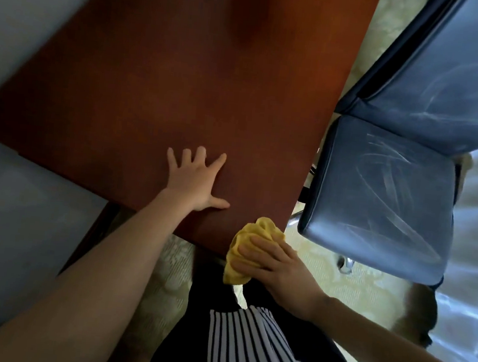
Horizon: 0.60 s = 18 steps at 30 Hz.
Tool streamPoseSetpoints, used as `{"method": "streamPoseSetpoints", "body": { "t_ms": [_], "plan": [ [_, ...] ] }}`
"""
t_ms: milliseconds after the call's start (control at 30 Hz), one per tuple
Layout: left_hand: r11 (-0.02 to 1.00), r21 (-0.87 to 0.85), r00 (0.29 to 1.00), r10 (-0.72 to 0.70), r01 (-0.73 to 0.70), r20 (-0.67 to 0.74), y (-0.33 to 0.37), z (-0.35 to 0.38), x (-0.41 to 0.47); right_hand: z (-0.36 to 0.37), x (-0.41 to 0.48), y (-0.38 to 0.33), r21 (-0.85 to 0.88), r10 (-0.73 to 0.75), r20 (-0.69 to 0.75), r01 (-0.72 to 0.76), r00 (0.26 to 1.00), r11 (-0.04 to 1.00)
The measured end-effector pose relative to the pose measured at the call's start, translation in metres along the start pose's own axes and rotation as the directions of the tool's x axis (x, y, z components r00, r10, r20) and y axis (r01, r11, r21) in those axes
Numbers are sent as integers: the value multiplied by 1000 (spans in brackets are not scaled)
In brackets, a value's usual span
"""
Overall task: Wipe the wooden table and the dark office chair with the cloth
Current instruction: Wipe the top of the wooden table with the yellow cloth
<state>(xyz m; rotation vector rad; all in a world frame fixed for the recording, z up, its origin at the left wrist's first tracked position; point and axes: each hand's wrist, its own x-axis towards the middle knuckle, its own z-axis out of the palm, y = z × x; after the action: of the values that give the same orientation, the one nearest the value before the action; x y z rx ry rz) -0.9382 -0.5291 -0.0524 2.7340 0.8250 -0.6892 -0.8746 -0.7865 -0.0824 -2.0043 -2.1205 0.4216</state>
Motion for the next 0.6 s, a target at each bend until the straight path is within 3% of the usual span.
{"method": "streamPoseSetpoints", "body": {
  "t_ms": [100,200,467,600],
  "plan": [
    [999,-46,990,23,-29,-136,-6,11,-8,-12,7,23,17,-86,47,85,995,996],
    [996,-86,983,-18,2,-185,-20,22,-19,-28,26,51,55,-50,79,45,996,997],
    [912,-167,925,-379,376,16,-59,41,-53,-70,156,134,0,37,196,-38,980,999],
    [866,-241,899,-426,438,103,-57,44,-60,-83,212,150,21,230,179,-238,957,971]
  ]
}}
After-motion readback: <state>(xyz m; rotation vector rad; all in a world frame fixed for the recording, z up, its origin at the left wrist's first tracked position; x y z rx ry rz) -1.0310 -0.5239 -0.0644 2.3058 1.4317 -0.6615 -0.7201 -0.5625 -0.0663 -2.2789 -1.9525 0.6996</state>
